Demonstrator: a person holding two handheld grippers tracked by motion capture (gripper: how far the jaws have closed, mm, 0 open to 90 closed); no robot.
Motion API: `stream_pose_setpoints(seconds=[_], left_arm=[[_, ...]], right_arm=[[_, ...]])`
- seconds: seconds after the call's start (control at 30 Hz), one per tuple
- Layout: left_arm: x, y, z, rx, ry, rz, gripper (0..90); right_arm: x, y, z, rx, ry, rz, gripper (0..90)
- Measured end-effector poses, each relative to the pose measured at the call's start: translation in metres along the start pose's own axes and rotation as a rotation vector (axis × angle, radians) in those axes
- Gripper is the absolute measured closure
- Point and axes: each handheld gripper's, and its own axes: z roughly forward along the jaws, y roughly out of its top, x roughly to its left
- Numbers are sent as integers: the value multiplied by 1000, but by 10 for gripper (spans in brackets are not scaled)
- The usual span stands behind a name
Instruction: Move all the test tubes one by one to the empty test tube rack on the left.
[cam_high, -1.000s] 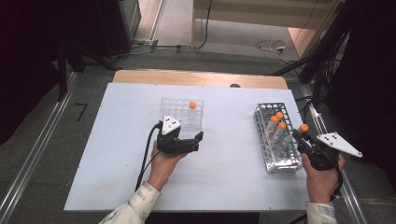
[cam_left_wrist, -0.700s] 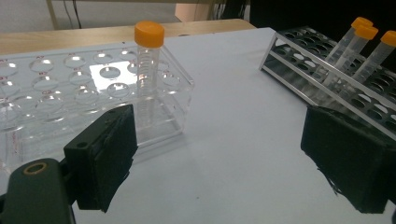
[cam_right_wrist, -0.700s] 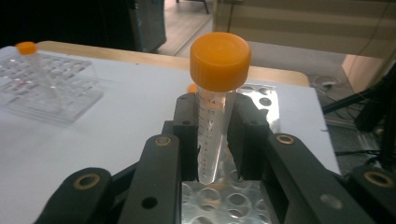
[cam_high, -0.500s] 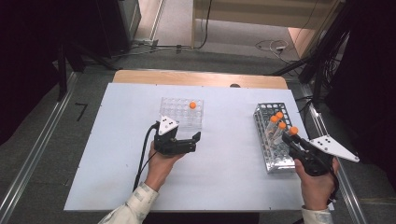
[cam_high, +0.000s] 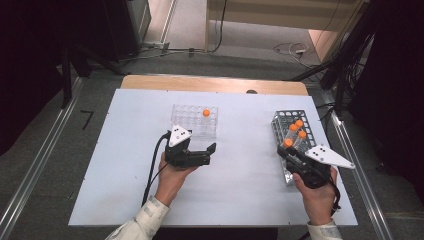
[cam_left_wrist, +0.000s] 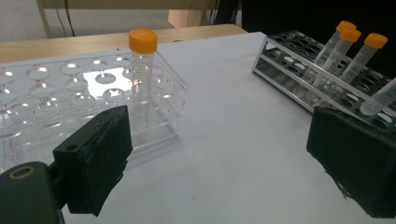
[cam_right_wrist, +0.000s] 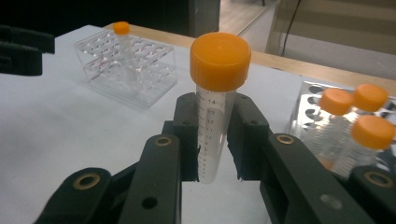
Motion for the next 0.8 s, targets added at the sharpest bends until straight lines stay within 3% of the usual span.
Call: stream_pose_setpoints(seconds=[0.4,0.8], left_arm=[[-5,1,-4,6,-24,11,40],[-13,4,-9,-6,-58,21,62]], right_arm=[[35,2,40,58,94,-75,721],[70,9,78,88,178,-118,721]])
